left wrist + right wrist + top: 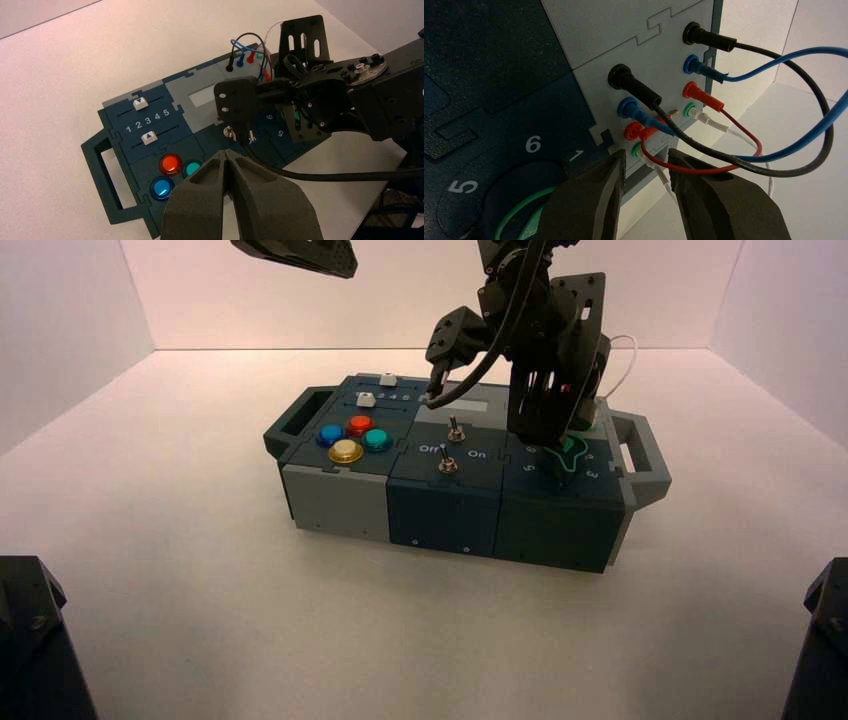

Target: Insert the red wire.

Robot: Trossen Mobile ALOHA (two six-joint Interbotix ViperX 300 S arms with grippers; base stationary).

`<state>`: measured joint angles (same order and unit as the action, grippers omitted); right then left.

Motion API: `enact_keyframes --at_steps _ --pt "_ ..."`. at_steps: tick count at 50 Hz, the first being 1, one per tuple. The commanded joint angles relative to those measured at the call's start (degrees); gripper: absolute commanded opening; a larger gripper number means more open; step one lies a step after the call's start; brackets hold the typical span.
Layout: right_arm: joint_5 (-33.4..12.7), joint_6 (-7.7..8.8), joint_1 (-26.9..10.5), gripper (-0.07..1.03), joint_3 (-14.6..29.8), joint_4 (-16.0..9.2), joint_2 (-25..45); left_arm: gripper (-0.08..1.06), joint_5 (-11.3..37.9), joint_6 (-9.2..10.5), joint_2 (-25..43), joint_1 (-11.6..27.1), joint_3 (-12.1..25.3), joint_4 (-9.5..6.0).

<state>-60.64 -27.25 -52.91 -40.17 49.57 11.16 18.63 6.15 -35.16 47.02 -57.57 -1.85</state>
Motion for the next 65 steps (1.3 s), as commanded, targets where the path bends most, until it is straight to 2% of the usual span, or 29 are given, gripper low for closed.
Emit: enact_keyframes --at_steps 1,26,42,56,65 --pt "-0.35 -0.88 -1.67 0.46 1.76 0.26 -0.79 -0.03 -0.26 -0.09 -0.70 -0.18 0.70 0.09" --pt "-0.97 -0.97 -2.02 0.46 2.99 0.53 0.97 -0.03 -0.26 0.00 -0.88 -0.18 0.26 0.18" --pt "-1.49 -2.81 -2.02 0.46 3.34 3.78 2.29 -0.03 -0.35 -0.09 -0.88 -0.18 0.26 0.09" --pt "-1.67 -4.04 -1.93 0.42 4.04 5.27 4.48 -0.03 -0.35 -0.09 -0.88 -0.18 0.26 0.09" --pt "-1.85 -4.13 -2.02 0.28 4.57 5.36 4.57 -0.03 -0.35 -0.09 -0.88 -0.18 0.26 0.09"
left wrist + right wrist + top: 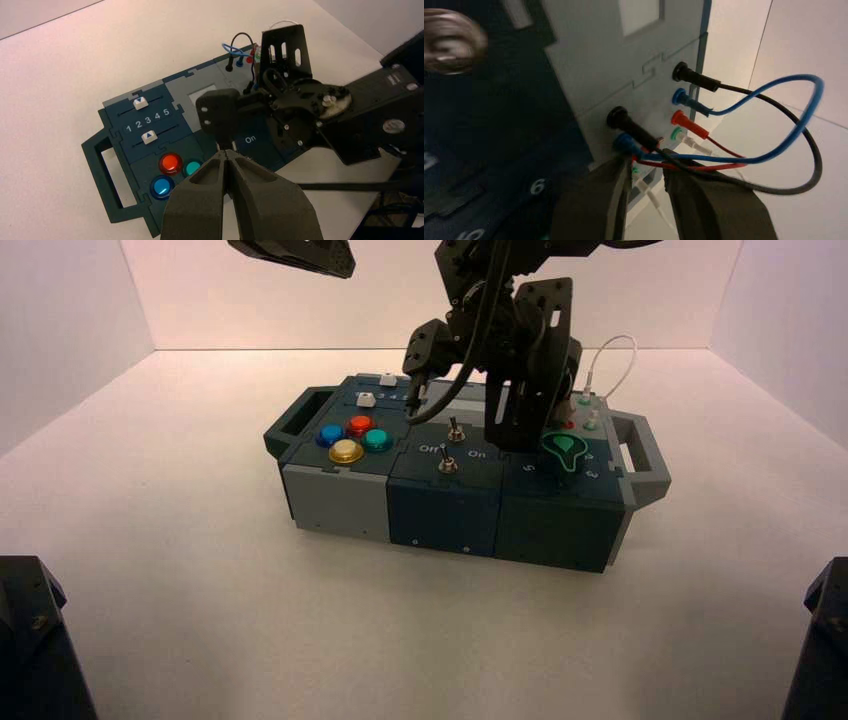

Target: Insert the red wire.

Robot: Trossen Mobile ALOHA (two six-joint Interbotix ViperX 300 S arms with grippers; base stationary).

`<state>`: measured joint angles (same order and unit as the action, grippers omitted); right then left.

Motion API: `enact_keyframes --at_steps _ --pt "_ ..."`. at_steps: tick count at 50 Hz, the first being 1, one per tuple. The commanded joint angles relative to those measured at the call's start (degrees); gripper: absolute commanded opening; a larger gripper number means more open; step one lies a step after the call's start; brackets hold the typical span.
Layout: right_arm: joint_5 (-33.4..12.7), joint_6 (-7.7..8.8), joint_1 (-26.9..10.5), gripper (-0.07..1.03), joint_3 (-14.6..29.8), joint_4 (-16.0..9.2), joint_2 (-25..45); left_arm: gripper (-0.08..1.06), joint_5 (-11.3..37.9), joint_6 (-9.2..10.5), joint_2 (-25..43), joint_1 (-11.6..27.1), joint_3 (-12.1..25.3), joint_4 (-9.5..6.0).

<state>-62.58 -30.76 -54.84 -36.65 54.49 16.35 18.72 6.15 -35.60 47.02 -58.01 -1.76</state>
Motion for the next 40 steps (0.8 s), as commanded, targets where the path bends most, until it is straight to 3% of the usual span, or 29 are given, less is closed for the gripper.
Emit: enact_keyframes --at_steps 1,19,40 --pt "0.09 -0.70 0.00 0.25 0.97 0.44 -0.53 -0.03 -0.44 -0.09 -0.53 -0.18 0.70 0.09" --pt "-0.18 -0.62 -0.09 -0.03 0.88 0.35 -1.14 -0.03 -0.44 -0.09 -0.62 -0.18 0.62 0.00" --pt "-3.52 -0.70 0.00 -0.02 3.16 0.62 -5.98 -0.03 -0.44 -0.09 -0.97 -0.18 0.26 0.09"
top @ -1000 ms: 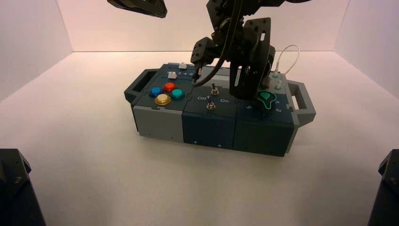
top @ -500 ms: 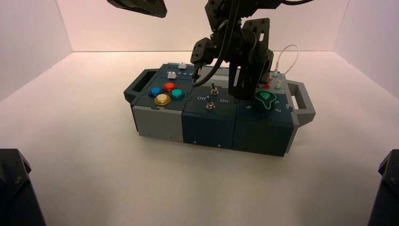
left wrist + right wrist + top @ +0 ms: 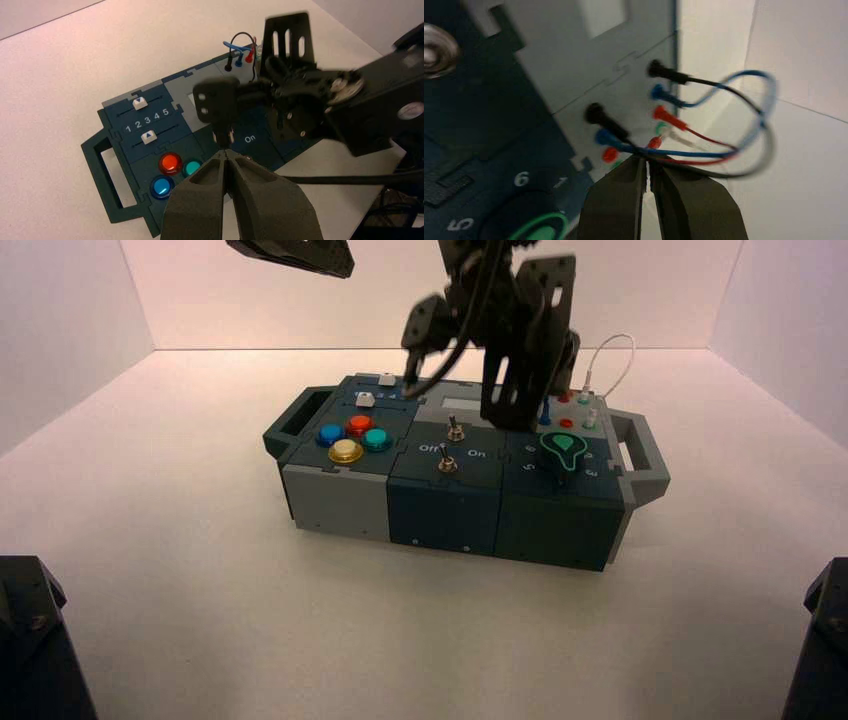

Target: Insert the red wire.

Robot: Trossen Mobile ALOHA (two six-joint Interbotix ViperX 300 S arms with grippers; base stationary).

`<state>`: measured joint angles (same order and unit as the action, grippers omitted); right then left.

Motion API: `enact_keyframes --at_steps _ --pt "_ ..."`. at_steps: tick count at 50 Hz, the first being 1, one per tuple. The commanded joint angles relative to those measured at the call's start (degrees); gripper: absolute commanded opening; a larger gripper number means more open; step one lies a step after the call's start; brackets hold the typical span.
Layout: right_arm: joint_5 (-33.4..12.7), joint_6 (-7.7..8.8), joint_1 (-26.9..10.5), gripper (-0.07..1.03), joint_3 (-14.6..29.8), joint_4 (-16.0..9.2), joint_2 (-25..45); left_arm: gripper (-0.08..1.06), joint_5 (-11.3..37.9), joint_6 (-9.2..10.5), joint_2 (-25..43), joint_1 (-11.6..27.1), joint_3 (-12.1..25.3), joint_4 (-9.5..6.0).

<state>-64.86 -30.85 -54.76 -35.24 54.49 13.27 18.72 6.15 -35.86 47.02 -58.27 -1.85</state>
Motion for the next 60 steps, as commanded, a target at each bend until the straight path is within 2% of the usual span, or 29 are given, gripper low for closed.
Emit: enact_keyframes --at_steps 1,14,17,20,34,40,46,53,60 --pt "-1.23 -0.62 0.00 -0.02 1.85 0.62 -2.99 -0.03 -0.44 0.00 -0.70 -0.18 0.53 0.09" --pt "-2.29 -0.62 0.00 -0.02 2.11 -0.09 -4.57 -0.03 -0.44 -0.09 -1.14 -0.18 0.35 0.09" --pt "-2.29 -0.53 0.00 -0.02 2.11 -1.23 -5.54 -0.03 -0.44 0.00 -1.32 -0.18 0.26 0.09" --pt "-2.29 -0.53 0.09 -0.02 2.20 -4.31 -8.26 -0.03 -0.44 0.00 -1.76 -0.18 0.26 0.09" --pt "-3.34 -0.44 0.18 -0.02 1.85 -8.17 -11.78 -0.03 -0.35 -0.09 -2.72 -0.18 0.26 0.18" --pt "-3.16 -0.53 0.35 -0.02 1.41 -10.63 -13.54 -0.03 -0.26 -0.09 -3.16 -0.26 -0.18 0.09" --pt "-3.16 -0.62 0.88 -0.02 1.14 -11.60 -14.94 -0.03 -0.26 -0.18 -3.16 -0.35 -0.35 0.18" --pt "-2.29 -0.62 1.93 -0.02 0.18 -13.45 -17.40 -0.03 -0.26 -0.18 -3.16 -1.05 -0.62 0.26" --pt "1.05 -0.62 4.75 -0.02 -1.41 -16.26 -20.57 -0.03 0.09 -0.44 -3.25 -1.85 -0.79 0.44"
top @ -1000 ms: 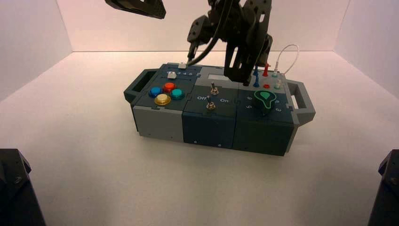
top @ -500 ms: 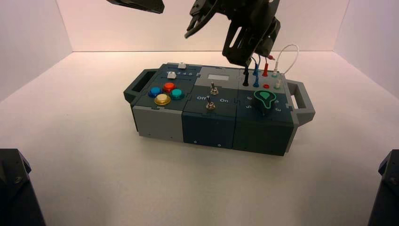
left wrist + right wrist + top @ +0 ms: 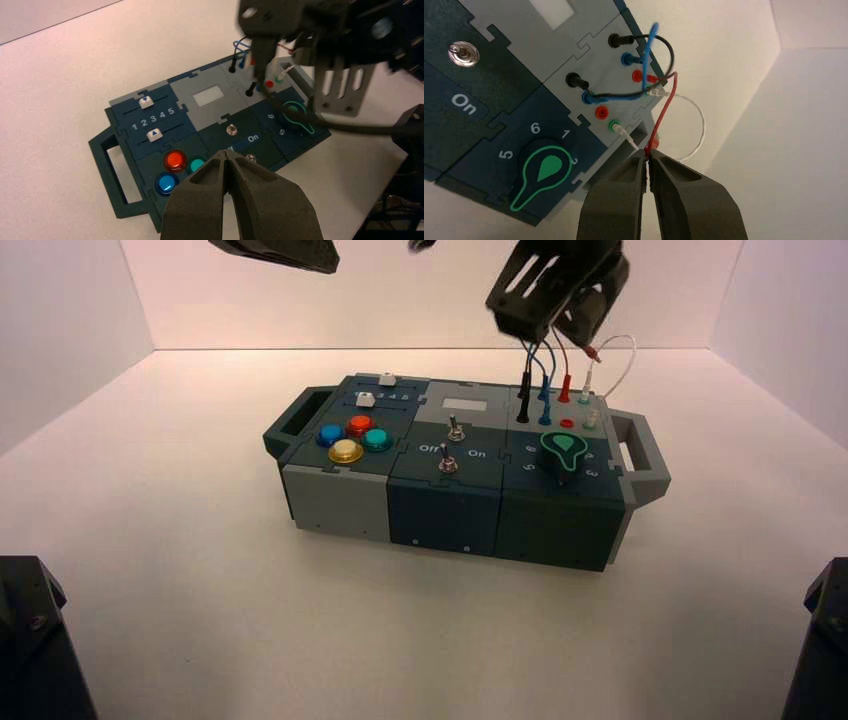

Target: Insert the red wire.

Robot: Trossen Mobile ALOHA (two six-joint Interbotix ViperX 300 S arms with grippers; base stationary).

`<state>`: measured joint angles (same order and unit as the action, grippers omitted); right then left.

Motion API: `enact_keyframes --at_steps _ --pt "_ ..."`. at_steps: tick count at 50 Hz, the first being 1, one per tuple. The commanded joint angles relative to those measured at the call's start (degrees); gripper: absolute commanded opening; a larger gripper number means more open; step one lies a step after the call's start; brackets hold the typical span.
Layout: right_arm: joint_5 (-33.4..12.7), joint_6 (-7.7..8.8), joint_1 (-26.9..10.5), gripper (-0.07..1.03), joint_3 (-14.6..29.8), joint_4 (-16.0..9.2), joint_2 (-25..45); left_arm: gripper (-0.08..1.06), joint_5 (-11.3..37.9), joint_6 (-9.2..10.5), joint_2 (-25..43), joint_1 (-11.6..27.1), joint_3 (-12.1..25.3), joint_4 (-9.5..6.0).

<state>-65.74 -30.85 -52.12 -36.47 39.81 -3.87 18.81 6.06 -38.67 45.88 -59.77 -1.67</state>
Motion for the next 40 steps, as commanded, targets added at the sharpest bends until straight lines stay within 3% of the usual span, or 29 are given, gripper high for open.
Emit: enact_keyframes --at_steps 1,16,27,40 --pt "2.64 -0.62 2.81 -0.02 -0.53 -2.20 -3.96 -0.03 0.00 -0.35 -0.53 -0.79 0.70 0.35" --pt "10.46 -0.44 7.91 -0.02 -3.96 -7.12 -8.09 -0.03 -0.26 -0.62 -0.26 -1.76 0.00 0.62" --pt "15.03 -0.44 9.32 -0.02 -4.31 -10.72 -8.17 -0.03 -0.35 -0.88 1.32 -1.76 0.26 0.62" --pt "18.72 -0.44 11.34 -0.02 -5.01 -13.27 -8.26 -0.03 -0.35 -1.23 2.11 -1.76 0.97 0.62"
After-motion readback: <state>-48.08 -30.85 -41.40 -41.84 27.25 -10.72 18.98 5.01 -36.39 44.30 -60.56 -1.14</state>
